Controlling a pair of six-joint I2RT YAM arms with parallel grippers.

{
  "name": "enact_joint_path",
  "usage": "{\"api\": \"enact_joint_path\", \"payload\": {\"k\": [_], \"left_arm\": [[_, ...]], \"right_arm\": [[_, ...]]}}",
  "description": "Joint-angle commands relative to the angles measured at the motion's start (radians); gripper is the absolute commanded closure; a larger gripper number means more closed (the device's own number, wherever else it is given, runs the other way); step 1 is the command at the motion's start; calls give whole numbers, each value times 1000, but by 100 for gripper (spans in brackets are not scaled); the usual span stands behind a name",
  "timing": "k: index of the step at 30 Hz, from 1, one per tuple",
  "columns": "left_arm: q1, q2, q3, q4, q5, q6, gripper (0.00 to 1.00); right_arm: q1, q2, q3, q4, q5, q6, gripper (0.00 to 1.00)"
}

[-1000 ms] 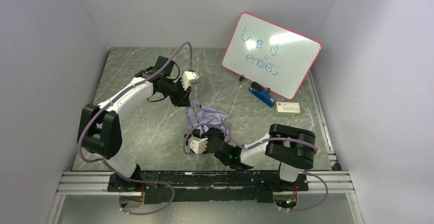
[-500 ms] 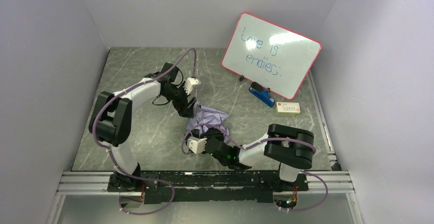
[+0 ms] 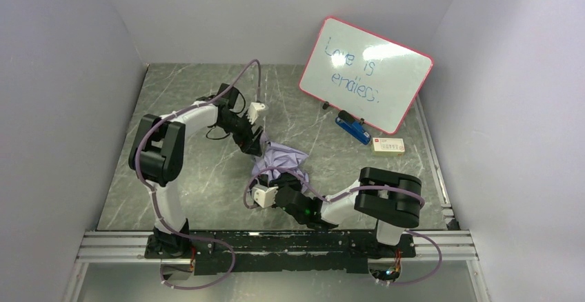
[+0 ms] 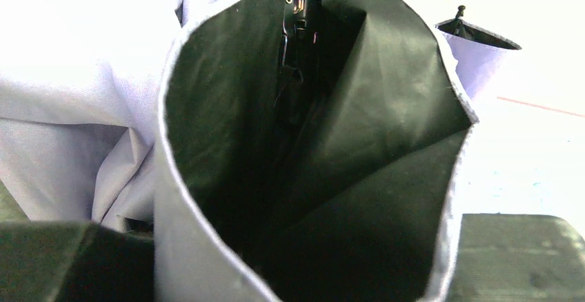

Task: Put away the umbrella

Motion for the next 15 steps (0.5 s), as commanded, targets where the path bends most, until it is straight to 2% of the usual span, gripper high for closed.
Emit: {"api": "enact_joint_path", "payload": {"k": [1, 4, 15], "left_arm": [[5, 36, 21, 7, 53, 23, 10], [5, 54, 31, -4, 64, 27, 17], [5, 34, 35, -29, 90, 30, 73]], "right_arm": [[6, 44, -13, -93, -58, 46, 82], [7, 44, -13, -90, -55, 40, 82], [8, 42, -20, -95, -51, 52, 83]]}}
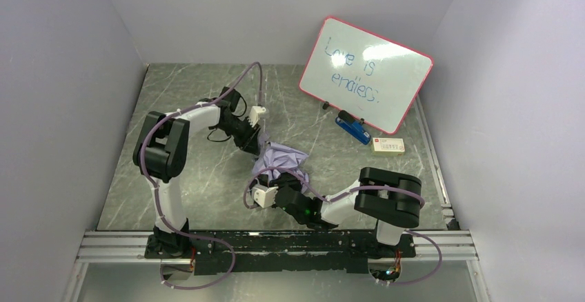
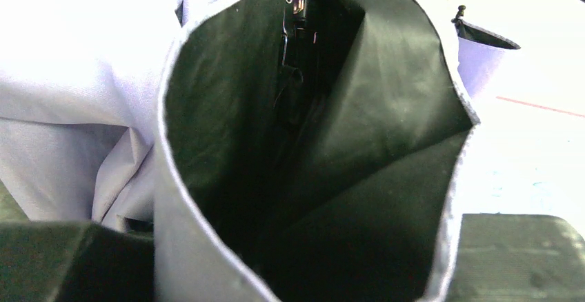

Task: Put away the umbrella

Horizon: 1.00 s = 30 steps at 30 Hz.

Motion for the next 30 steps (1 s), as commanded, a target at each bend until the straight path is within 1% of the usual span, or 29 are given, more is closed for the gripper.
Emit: {"api": "enact_joint_path", "payload": {"k": [1, 4, 10, 16, 17, 18, 20, 22, 23, 24, 25, 27, 30], "left_arm": [[5, -34, 33, -16, 54, 17, 77], [7, -57, 40, -20, 60, 8, 94], [15, -112, 52, -29, 57, 4, 95], [26, -170, 27, -37, 35, 18, 95], [26, -177, 17, -31, 33, 20, 92], [28, -180, 10, -20, 30, 18, 79], [29, -174, 7, -3, 28, 3, 45], [30, -160, 16, 20, 22, -35, 28], [30, -154, 23, 40, 3, -78, 17], [30, -144, 38, 43, -4, -103, 15], [30, -136, 52, 47, -12, -128, 15], [30, -133, 73, 70, -55, -195, 12], [20, -116, 116, 67, -143, -268, 12]], "right_arm": [[8, 42, -19, -95, -52, 52, 83], [8, 40, -20, -99, -50, 54, 83], [9, 44, -15, -105, -46, 52, 83], [13, 45, -14, -110, -46, 58, 83], [13, 43, -15, -110, -47, 60, 83], [13, 43, -16, -109, -49, 60, 83], [15, 42, -16, -109, -49, 62, 83], [17, 46, -18, -107, -48, 61, 83], [16, 49, -20, -105, -47, 62, 83], [16, 52, -19, -102, -46, 62, 83], [17, 55, -19, -100, -46, 63, 83], [17, 64, -15, -102, -50, 67, 83], [19, 74, -2, -119, -52, 81, 83]]}}
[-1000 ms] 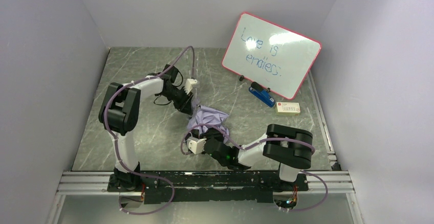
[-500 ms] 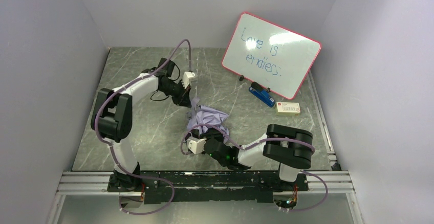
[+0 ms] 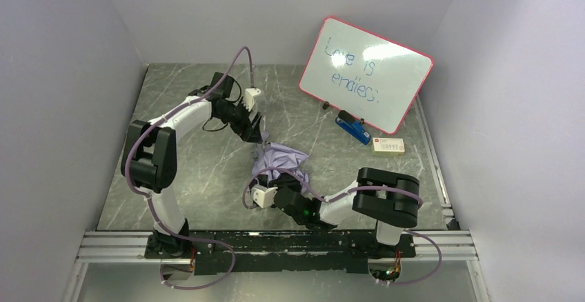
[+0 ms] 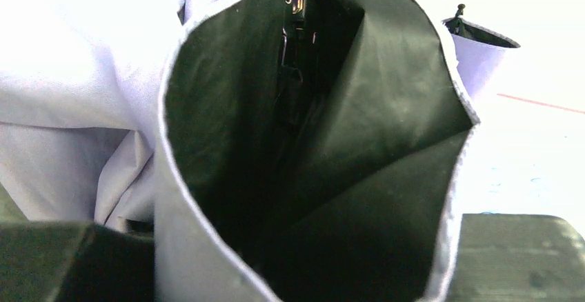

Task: Put away the umbrella

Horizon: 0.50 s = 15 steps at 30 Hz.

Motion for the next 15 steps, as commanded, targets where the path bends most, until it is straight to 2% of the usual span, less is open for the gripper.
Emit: {"api": "enact_joint_path", "payload": {"k": [1, 8, 15], "left_arm": [[-3, 31, 91, 38, -136, -144, 14], [-25, 126, 169, -33, -203, -214, 32], [-99, 131, 142, -33, -269, -215, 34]], "right_arm": [[13, 64, -2, -128, -69, 79, 83], [22, 72, 20, -160, -64, 97, 84], [35, 57, -4, -161, -33, 118, 85]]}}
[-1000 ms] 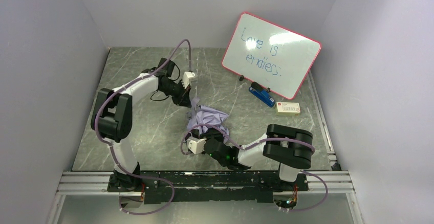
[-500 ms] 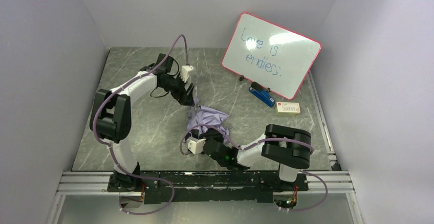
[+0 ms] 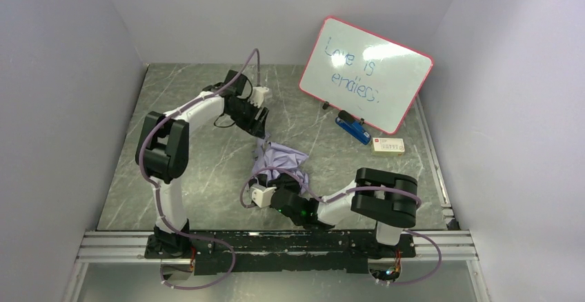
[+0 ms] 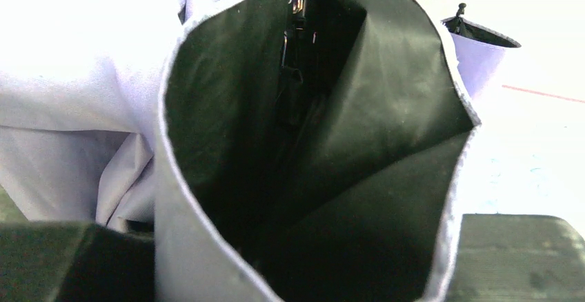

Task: Put away the umbrella

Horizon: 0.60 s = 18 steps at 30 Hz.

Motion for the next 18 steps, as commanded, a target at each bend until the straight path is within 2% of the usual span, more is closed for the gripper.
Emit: {"api": "enact_joint_path", "payload": {"k": [1, 5, 11, 18], "left_arm": [[-58, -9, -6, -18, -52, -18, 33], [-70, -14, -13, -18, -59, -18, 33], [-70, -3, -18, -40, -86, -6, 34], [-70, -13, -47, -39, -122, -2, 27]], "right_arm": [[24, 37, -45, -109, -65, 92, 85], [44, 35, -90, -53, -14, 76, 85], [70, 129, -132, 127, 73, -7, 85], [87, 163, -126, 155, 89, -25, 86]]}}
